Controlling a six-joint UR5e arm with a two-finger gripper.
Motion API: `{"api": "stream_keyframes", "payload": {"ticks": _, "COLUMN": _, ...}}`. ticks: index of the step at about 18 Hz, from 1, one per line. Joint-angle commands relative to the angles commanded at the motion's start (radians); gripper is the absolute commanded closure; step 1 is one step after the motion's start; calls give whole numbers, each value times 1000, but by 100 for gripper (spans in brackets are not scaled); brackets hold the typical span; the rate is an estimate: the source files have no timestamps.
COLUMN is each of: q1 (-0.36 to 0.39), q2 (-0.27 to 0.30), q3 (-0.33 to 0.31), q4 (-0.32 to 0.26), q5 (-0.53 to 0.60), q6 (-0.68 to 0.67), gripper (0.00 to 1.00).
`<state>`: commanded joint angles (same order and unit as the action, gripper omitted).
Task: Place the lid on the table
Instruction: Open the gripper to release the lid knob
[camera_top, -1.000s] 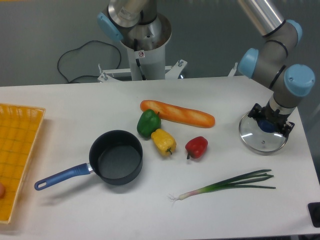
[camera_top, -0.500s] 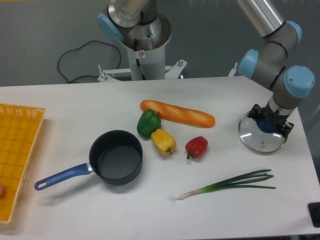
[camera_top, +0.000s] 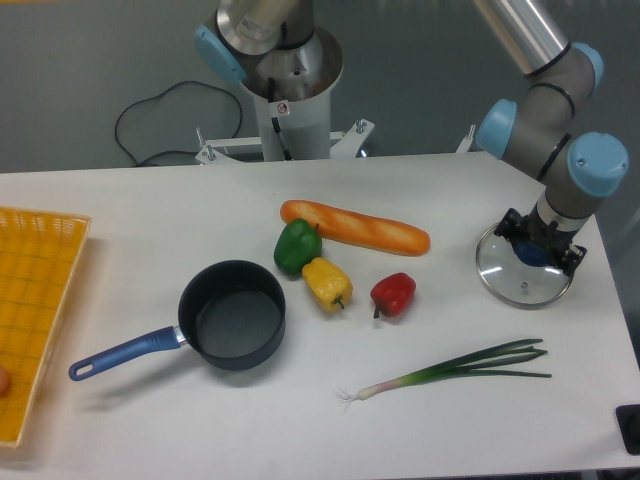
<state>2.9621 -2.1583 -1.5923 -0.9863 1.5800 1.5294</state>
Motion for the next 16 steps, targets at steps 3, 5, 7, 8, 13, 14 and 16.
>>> {"api": "stream_keyframes", "payload": {"ticks": 3, "q1": 0, "q2": -2, "q3": 0, "q4": 0, "q5": 0, "q6": 0, "gripper": 49}}
{"api": "stream_keyframes", "payload": {"ticks": 5, "q1": 0, "q2": -3, "q3": 0, "q4": 0, "q5": -2, "q6": 0, "gripper": 49}}
{"api": "stream_keyframes", "payload": {"ticks": 7, "q1": 0, "q2": -3, "q3": 2, "q4": 0, "q5": 0, "q6": 0, "gripper": 48}}
{"api": "stream_keyframes", "payload": {"ticks": 8, "q1": 0, "q2": -3, "q3": 0, "q4": 0, "q5": 0, "q6": 0, "gripper": 48}}
{"api": "stream_keyframes", "payload": {"ticks": 13, "q1": 0, "q2": -3, "q3": 0, "q4": 0, "q5": -2, "q6": 0, "gripper": 42}}
{"api": "stream_keyframes", "payload": {"ticks": 14, "q1": 0, "q2": -3, "q3": 0, "q4": 0, "q5": -2, "q6": 0, "gripper": 40}}
{"api": "stream_keyframes", "payload": {"ticks": 16, "q1": 0, "q2": -3, "q3": 2, "q4": 0, "q5": -2, "q6": 0, "gripper": 39}}
